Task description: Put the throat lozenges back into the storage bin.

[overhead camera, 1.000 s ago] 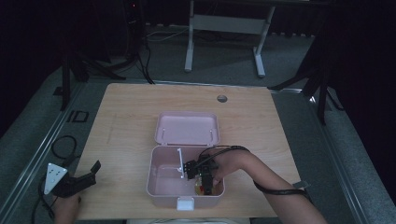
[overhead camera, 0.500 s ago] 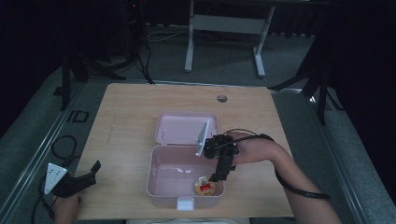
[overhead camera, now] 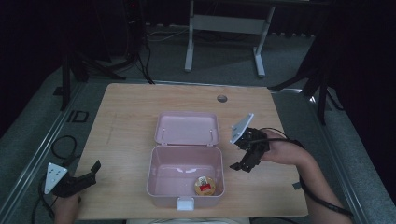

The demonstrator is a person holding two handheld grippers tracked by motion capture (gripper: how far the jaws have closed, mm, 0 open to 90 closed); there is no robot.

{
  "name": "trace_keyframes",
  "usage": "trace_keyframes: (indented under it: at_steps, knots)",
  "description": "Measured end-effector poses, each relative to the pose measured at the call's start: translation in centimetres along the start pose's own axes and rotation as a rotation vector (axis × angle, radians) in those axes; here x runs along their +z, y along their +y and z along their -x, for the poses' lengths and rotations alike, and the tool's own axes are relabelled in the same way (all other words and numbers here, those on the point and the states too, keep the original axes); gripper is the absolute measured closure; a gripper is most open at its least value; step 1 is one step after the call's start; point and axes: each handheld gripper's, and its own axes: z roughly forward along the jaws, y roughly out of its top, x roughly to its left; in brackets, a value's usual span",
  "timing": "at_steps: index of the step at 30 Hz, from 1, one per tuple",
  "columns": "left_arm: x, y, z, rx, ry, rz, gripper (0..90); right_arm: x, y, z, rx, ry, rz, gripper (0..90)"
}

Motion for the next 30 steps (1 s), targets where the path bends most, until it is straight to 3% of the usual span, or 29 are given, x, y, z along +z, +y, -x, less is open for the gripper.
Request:
trace_keyframes:
  at_steps: [8,10,13,20,26,30]
  knots:
    - [0.0,0.0,0.0,0.000,0.000,-0.002,2.0,2.9,-5.4,1.3,0.141,-0.092,0.111,11.8]
    - [0.0,0.0,0.0,0.000,0.000,-0.001,2.0,3.6,-6.8,1.7,0.188,-0.118,0.166,11.8]
    - [0.0,0.0,0.0,0.000,0.000,-0.001,2.0,4.7,-9.0,2.1,0.253,-0.182,0.238,11.8]
    - [0.0,0.0,0.0,0.000,0.000,-0.002,2.0,7.2,-13.7,2.8,0.411,-0.305,0.349,11.8]
    - [0.0,0.0,0.0,0.000,0.001,-0.002,2.0,8.1,-17.3,3.0,0.545,-0.423,0.419,11.5]
    - [0.0,0.0,0.0,0.001,0.002,-0.002,2.0,8.4,-18.9,2.9,0.610,-0.494,0.413,11.5]
